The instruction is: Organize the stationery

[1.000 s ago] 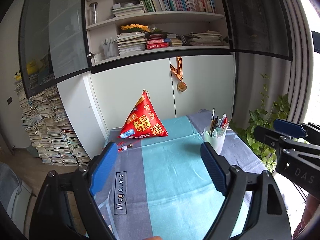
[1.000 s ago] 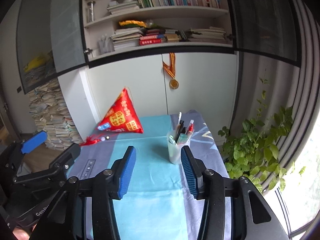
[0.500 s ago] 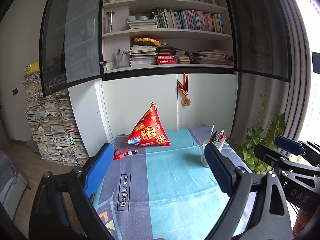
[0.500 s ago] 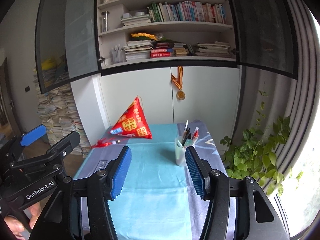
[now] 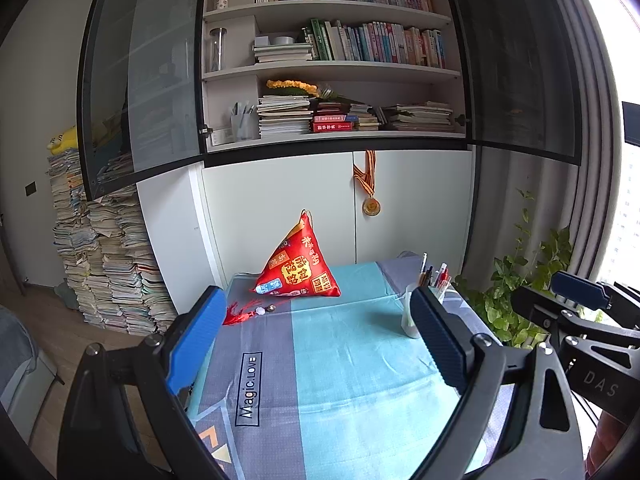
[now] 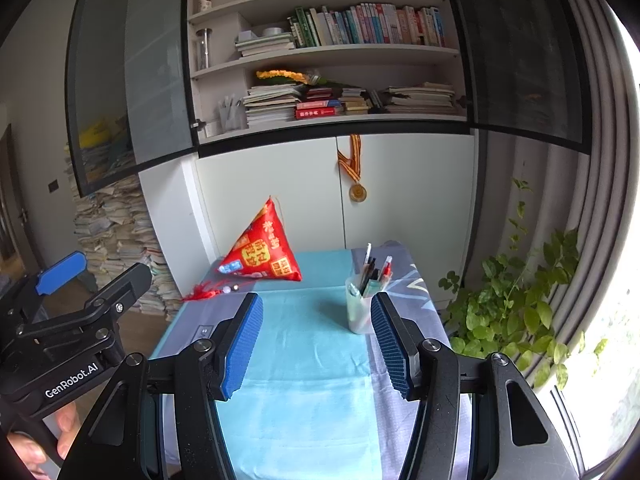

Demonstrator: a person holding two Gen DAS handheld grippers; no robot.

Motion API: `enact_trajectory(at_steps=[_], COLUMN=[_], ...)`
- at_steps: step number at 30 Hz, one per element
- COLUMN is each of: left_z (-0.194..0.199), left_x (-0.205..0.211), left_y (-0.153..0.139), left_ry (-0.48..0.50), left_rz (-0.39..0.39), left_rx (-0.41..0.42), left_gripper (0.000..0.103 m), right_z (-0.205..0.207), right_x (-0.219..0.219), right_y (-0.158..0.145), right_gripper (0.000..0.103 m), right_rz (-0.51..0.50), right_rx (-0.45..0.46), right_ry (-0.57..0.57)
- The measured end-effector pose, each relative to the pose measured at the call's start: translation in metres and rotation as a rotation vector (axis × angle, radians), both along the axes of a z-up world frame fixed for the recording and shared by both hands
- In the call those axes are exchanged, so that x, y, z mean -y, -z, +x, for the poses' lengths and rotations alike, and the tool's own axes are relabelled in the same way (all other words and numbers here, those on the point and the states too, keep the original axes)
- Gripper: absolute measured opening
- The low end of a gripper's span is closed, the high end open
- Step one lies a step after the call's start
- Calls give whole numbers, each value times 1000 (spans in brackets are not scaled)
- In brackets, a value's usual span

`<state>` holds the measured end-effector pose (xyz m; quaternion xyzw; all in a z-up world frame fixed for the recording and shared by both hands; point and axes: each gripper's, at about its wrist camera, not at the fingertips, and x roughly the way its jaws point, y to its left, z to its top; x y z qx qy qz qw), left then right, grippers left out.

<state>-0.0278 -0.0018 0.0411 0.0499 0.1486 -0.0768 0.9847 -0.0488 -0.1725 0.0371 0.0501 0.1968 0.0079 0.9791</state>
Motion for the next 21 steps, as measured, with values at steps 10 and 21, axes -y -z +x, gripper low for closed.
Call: enact_trajectory(at_steps=[10, 21], left_z=[0, -4], left_x=[-5, -6], left_y=[-2, -5], left_ry=[-13, -17], left_rz=[-10, -17], left_rx=[5, 24], left_gripper=[93, 93], right_z=[1, 1], right_x=[-1, -10], right_y=[-3, -5], right_gripper=[57, 57], right_rz=[5, -1], right_rx=[9, 17], right_ry=[-1, -16])
